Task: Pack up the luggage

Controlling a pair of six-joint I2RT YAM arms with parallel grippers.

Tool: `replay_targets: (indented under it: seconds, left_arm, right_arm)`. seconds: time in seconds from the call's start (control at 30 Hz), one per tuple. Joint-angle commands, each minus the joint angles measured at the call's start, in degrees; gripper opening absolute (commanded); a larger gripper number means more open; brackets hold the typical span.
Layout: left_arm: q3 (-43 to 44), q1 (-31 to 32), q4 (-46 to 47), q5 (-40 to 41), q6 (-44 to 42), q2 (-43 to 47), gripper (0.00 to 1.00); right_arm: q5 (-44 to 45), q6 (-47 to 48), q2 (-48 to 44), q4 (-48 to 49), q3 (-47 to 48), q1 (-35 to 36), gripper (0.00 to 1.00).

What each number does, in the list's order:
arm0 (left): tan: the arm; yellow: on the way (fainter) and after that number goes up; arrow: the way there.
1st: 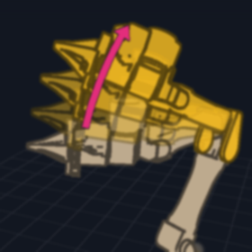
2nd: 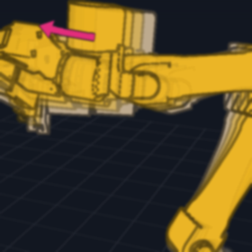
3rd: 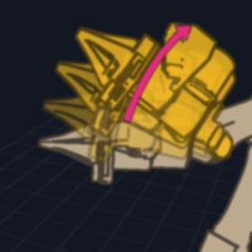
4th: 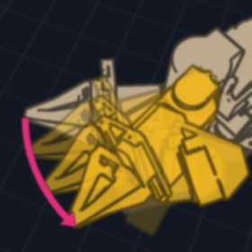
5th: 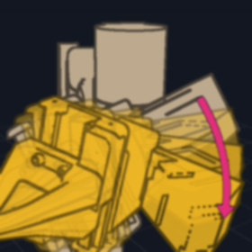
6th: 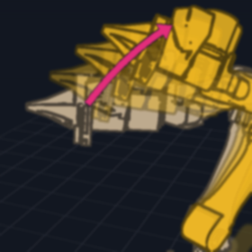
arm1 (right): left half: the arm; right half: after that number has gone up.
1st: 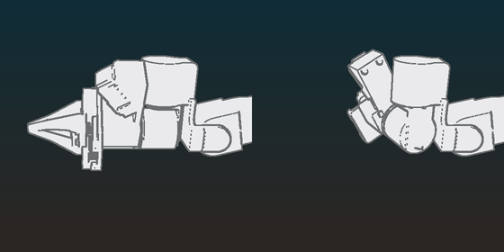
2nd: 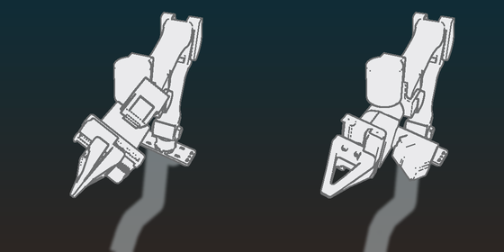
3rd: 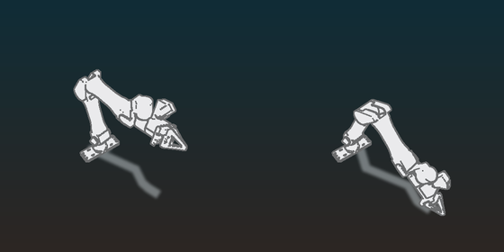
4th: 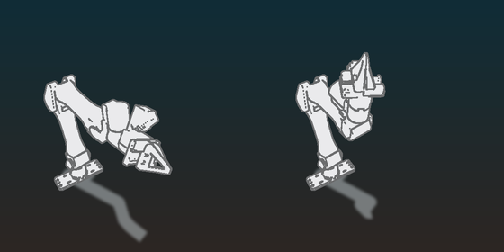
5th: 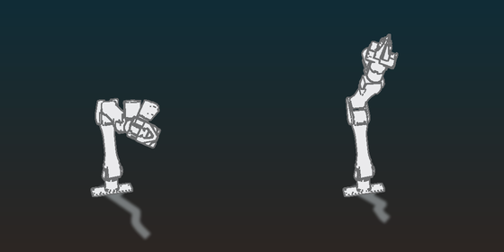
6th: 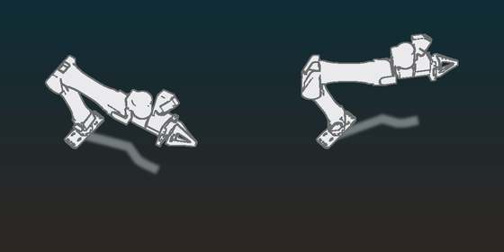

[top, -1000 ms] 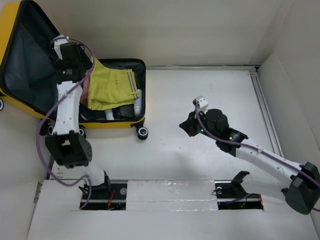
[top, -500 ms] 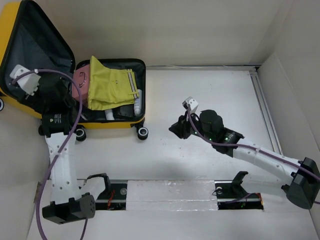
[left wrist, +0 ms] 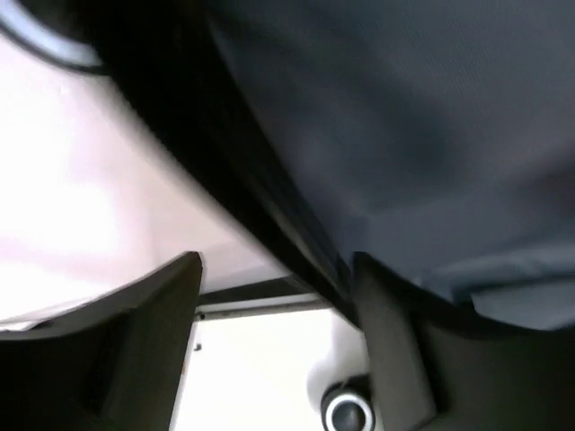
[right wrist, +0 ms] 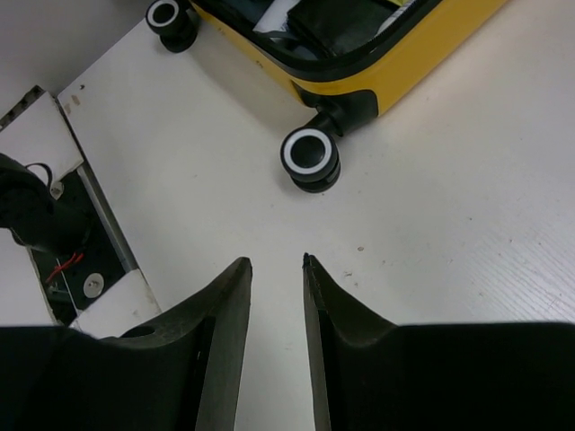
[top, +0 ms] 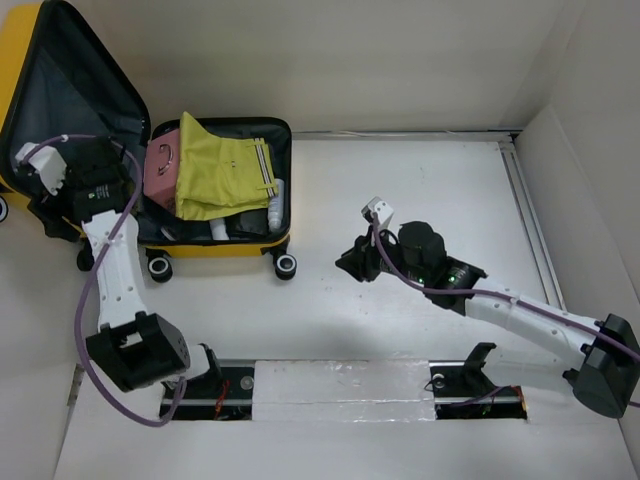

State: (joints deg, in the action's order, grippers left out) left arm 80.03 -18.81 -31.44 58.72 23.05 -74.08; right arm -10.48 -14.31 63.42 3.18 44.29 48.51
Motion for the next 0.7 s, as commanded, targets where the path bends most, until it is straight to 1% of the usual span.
replay_targets:
  seconds: [0.0,0.07,0.17,0.2,0.23,0.27,0.3,0.33,0.37,0.4,0.43,0.47,0.5,0.53,0.57,0.63,0.67]
  left_arm:
    - [7.1,-4.8,-5.8,0.7,5.1,-1.7,0.59]
    - [8.7,-4.8,-4.4,-1.9,3.8,-3.4,0.59]
    - [12.1,-4.8,-4.4,-1.9,3.2,-6.1,0.58]
    - [14.5,-4.8,-4.4,-1.9,3.2,-6.9,0.58]
    - [15.6,-4.8,-4.9,-1.9,3.2,-8.7,0.55]
    - [16.3,-4.8,-4.9,-3.2,3.2,-9.3,0.50]
    - [16.3,-4.3,-4.9,-4.0,3.2,-9.3,0.28]
    - [16.3,-3.4,-4.9,-3.3,3.2,-9.3,0.17]
    - [15.3,-1.1,-4.2,-2.4,2.4,-8.8,0.07]
    - [14.5,0.3,-3.4,-2.4,2.4,-7.9,0.00]
    - [11.9,1.9,-2.2,-2.4,2.4,-6.7,0.00]
    - [9.5,7.2,-0.8,-1.3,1.5,-3.0,0.00]
    - [6.1,11.2,4.6,0.2,-0.2,-0.6,0.00]
    - [2.8,15.8,6.4,1.5,-1.8,1.9,0.00]
    - [-3.0,25.0,6.4,3.9,-0.2,6.8,0.00]
    - [-8.6,33.3,4.9,2.8,3.2,11.8,0.00]
    - [-13.6,36.4,2.7,-0.8,6.5,14.1,0.00]
  right_arm:
    - [-1.0,1.4,0.4,3.0,-0.4,0.6,0.36]
    - [-1.6,1.4,0.9,3.0,-0.4,0.6,0.35]
    - [-2.2,1.9,1.6,3.0,-0.4,0.6,0.35]
    - [-2.2,1.9,1.6,3.0,-0.4,0.6,0.33]
    - [-2.2,1.9,2.2,3.0,0.1,0.6,0.33]
    - [-2.2,2.4,2.8,3.0,0.1,0.6,0.33]
    - [-2.2,2.4,2.9,3.0,0.1,0.6,0.33]
    - [-2.2,2.4,3.5,3.0,0.1,0.6,0.33]
    - [-2.2,2.4,3.5,3.0,0.7,0.6,0.33]
    - [-2.2,2.4,4.2,3.0,0.7,0.6,0.33]
    - [-2.2,2.4,4.9,3.0,0.7,0.6,0.33]
    - [-2.2,2.4,4.9,3.0,1.2,0.6,0.33]
    - [-2.2,2.4,5.7,3.0,1.2,0.6,0.33]
    - [-2.2,2.4,6.4,3.0,1.8,0.6,0.33]
    - [-2.2,1.8,6.9,3.0,1.8,0.6,0.33]
    - [-1.7,1.3,6.9,3.0,2.4,0.6,0.33]
    - [-1.6,0.7,6.9,3.0,2.4,1.1,0.33]
